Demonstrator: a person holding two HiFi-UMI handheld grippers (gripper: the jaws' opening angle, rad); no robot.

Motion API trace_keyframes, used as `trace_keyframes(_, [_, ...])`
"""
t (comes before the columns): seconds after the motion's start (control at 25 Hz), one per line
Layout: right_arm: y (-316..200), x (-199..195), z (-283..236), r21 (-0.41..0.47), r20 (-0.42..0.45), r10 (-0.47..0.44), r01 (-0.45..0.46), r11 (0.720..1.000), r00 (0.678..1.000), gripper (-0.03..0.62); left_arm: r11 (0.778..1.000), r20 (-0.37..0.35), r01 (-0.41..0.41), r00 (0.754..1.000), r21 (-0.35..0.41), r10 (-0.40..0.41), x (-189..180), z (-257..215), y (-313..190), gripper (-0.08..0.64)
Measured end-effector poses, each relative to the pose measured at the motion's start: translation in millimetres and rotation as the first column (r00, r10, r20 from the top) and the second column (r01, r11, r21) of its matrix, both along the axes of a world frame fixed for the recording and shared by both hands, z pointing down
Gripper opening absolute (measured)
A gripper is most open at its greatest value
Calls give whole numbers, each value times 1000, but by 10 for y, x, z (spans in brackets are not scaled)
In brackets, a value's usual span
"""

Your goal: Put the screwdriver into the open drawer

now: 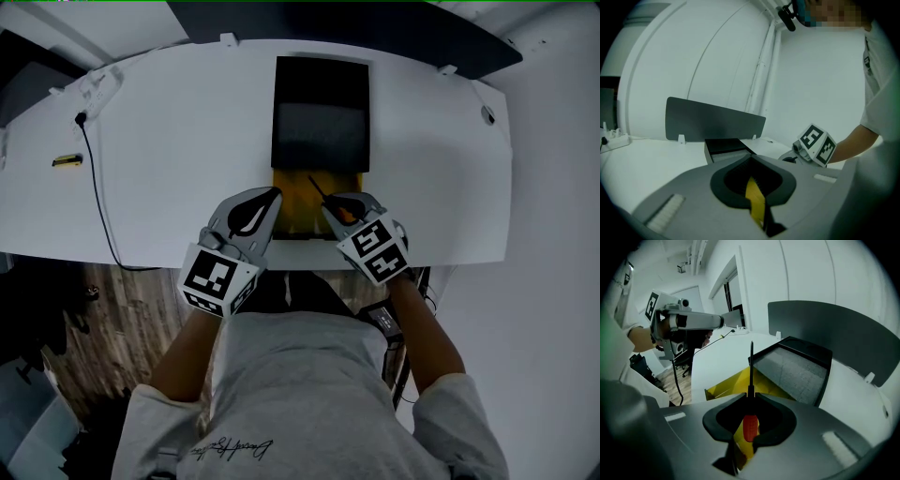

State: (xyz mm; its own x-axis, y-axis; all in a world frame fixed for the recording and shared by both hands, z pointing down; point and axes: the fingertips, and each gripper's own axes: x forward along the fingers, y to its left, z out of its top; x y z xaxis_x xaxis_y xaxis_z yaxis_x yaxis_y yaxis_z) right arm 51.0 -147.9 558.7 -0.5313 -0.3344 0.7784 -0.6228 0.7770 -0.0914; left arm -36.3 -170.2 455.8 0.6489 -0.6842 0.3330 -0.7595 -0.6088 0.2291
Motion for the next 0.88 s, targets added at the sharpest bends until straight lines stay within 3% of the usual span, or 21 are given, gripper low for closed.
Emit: trace_keyframes(0.88, [-38,-107,481,-105,-121,-131,119,987,984,74,1000,-18,18,1000,-22,-19,-18,149,-62,0])
